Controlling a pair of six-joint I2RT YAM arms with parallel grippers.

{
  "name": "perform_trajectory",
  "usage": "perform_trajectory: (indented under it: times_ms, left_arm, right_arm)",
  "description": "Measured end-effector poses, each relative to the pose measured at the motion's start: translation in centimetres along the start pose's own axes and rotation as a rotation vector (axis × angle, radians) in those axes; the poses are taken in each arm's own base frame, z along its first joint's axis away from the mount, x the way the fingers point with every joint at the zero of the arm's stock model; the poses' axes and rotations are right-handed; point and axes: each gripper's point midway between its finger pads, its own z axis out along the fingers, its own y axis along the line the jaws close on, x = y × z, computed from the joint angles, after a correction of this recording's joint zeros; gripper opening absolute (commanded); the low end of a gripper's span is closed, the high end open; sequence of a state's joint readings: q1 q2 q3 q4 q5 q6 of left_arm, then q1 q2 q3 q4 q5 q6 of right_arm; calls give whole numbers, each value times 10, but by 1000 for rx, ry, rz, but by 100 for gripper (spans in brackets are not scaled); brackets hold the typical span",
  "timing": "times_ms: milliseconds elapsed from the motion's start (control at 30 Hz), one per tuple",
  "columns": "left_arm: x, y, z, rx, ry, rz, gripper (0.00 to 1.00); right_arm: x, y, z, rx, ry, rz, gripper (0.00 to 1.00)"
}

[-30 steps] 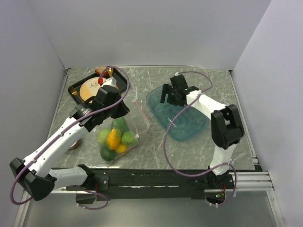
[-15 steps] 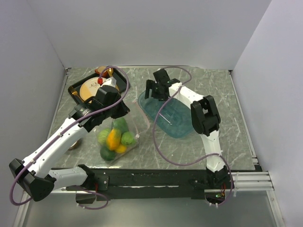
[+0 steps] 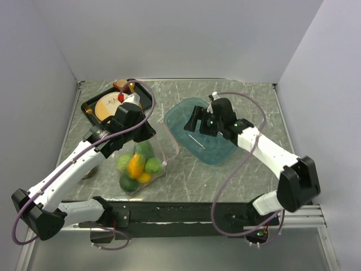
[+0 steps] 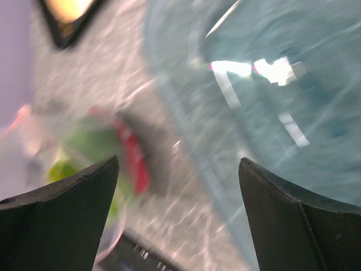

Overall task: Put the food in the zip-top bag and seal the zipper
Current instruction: Adjust the bin at the center of the board, then zip the zipper food storage bag at the center of the board.

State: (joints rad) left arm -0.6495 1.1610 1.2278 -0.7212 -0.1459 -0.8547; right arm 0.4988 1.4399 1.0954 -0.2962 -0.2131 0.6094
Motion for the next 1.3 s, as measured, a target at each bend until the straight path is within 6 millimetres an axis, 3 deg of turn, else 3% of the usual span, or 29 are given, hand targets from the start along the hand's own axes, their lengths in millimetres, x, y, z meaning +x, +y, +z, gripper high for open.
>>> perform_trajectory:
  times_ms: [100,233,433,533,567,633,667,767,867,1100,1200,1233,1300]
  left_arm:
    - [0,0,0,1,0,0,2]
    - [1,-2,0,9,6,0,1]
    - [5,-4,1,22,22,1,3]
    - [9,-4,2,30,34,2,3]
    - [9,-4,3,34,38,2,3]
    - [11,-6,3,44,46,4,2]
    - [13,-7,3,51,54,5,2]
    - [17,-9,3,65,73,8,4]
    - [21,-12,5,81,95,18,6]
    - [49,-22,13,136,185,78,15]
    - [69,-22,15,144,243,111,29]
    - [75,-24,16,145,259,123,44]
    - [86,-28,16,151,281,148,57]
  right_arm:
    - [23,23,-10,-86,34,-13,93]
    - [50,43,-6,-155,101,-23,92]
    - [58,52,12,-183,153,-23,87]
    - [58,57,22,-196,172,-24,76]
    - [57,60,25,-205,177,-26,64]
    - [56,64,30,-224,185,-28,54]
    - [56,67,32,-240,188,-29,39]
    - [56,72,37,-269,200,-29,11]
    - [57,74,38,-283,203,-23,0]
    - [41,58,42,-229,82,52,0]
    - [34,53,46,-212,60,83,0]
    - [32,54,46,-212,49,92,0]
    - [26,56,47,-214,25,102,0]
